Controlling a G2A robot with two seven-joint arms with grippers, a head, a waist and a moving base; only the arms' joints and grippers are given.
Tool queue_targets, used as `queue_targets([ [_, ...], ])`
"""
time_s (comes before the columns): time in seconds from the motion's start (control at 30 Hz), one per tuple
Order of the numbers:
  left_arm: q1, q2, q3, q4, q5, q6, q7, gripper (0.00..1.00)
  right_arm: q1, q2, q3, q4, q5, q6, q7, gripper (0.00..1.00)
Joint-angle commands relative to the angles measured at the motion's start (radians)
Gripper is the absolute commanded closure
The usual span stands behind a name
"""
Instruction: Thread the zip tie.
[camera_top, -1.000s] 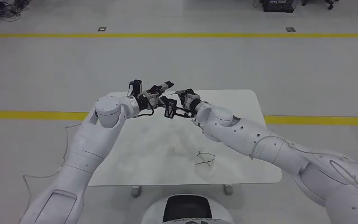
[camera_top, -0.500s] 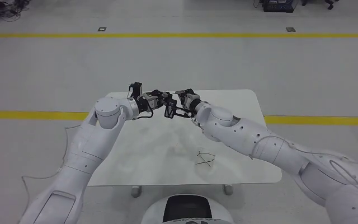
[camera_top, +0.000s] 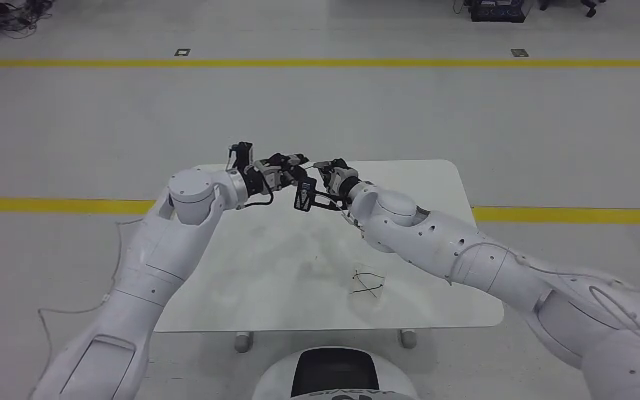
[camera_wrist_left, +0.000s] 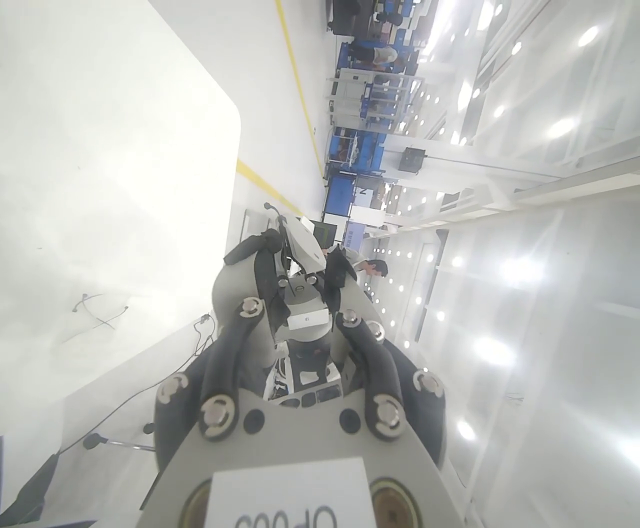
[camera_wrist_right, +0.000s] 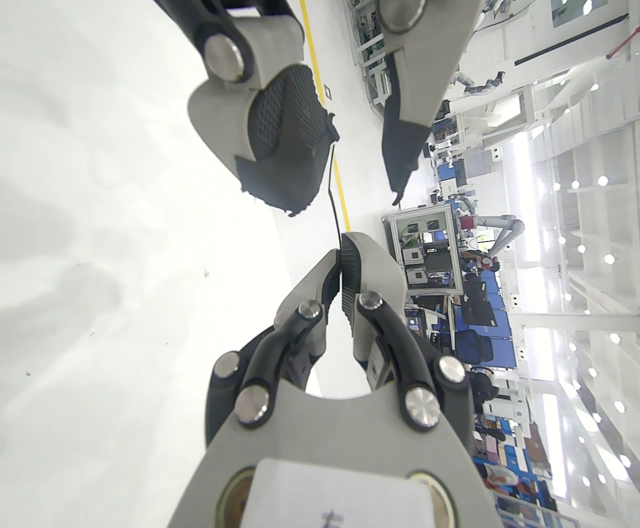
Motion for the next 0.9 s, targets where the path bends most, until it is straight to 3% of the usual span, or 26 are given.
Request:
queue_targets([
  [0.0, -0.005, -0.001, 0.005, 0.008, -0.003, -0.001, -0.002, 0.84, 0.000, 0.000, 0.000, 0.000, 0.000, 0.000, 0.000, 1.00],
  [0.07, -0.009, -0.002, 0.010, 0.014, -0.006, -0.003, -0.005, 0.87, 0.000, 0.000, 0.000, 0.000, 0.000, 0.000, 0.000, 1.00],
  [0.37, -0.025, -0.006, 0.031, 0.033, -0.023, -0.007, -0.010, 0.77, 0.000, 0.000, 0.000, 0.000, 0.000, 0.000, 0.000, 1.00],
  [0.43, -0.027, -0.007, 0.035, 0.037, -0.024, -0.008, -0.010, 0.80, 0.000, 0.000, 0.000, 0.000, 0.000, 0.000, 0.000, 1.00],
  [0.53, -0.031, -0.007, 0.039, 0.042, -0.026, -0.009, -0.009, 1.00, 0.000, 0.000, 0.000, 0.000, 0.000, 0.000, 0.000, 1.00],
  [0.87, -0.030, -0.004, 0.048, 0.039, -0.003, -0.022, -0.004, 1.00, 0.000, 0.000, 0.000, 0.000, 0.000, 0.000, 0.000, 1.00],
])
